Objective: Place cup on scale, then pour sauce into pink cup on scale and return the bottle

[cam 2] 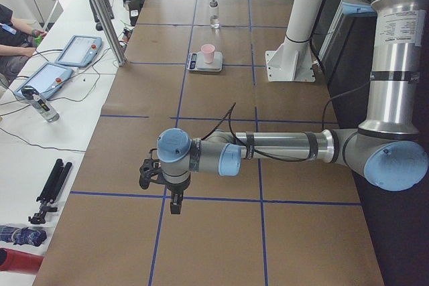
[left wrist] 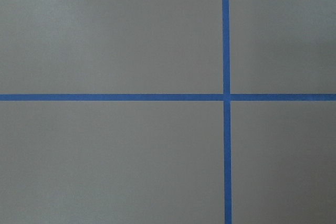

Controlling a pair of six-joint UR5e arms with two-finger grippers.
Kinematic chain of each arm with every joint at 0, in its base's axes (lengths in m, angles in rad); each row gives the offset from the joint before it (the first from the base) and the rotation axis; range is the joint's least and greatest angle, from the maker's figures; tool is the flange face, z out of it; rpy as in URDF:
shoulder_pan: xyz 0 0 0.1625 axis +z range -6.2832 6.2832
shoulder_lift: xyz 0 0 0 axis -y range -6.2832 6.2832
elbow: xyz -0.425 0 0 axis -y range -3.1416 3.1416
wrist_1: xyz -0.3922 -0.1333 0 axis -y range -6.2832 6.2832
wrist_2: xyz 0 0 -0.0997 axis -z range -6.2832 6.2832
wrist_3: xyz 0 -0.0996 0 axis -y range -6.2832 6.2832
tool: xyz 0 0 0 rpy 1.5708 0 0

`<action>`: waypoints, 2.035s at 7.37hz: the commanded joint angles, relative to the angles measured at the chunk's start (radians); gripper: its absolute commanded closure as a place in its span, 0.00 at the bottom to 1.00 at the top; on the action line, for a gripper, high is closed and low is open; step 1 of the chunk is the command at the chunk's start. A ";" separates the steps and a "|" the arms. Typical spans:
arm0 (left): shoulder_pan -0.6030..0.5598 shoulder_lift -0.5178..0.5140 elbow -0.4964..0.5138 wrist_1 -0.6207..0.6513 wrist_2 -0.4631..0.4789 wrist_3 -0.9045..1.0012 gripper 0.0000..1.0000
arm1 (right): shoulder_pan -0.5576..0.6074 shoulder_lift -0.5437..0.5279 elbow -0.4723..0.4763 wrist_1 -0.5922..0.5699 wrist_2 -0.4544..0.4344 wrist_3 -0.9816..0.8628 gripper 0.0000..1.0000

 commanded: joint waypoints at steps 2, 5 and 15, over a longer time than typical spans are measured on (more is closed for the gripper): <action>0.000 0.001 -0.002 0.000 0.001 0.003 0.00 | 0.001 -0.001 -0.011 -0.001 -0.028 -0.040 0.00; 0.003 0.007 0.004 0.001 0.002 0.005 0.00 | -0.001 0.008 -0.019 0.048 -0.025 -0.036 0.00; 0.022 0.018 0.009 0.061 0.004 0.013 0.00 | -0.001 0.010 -0.034 0.071 -0.022 -0.032 0.00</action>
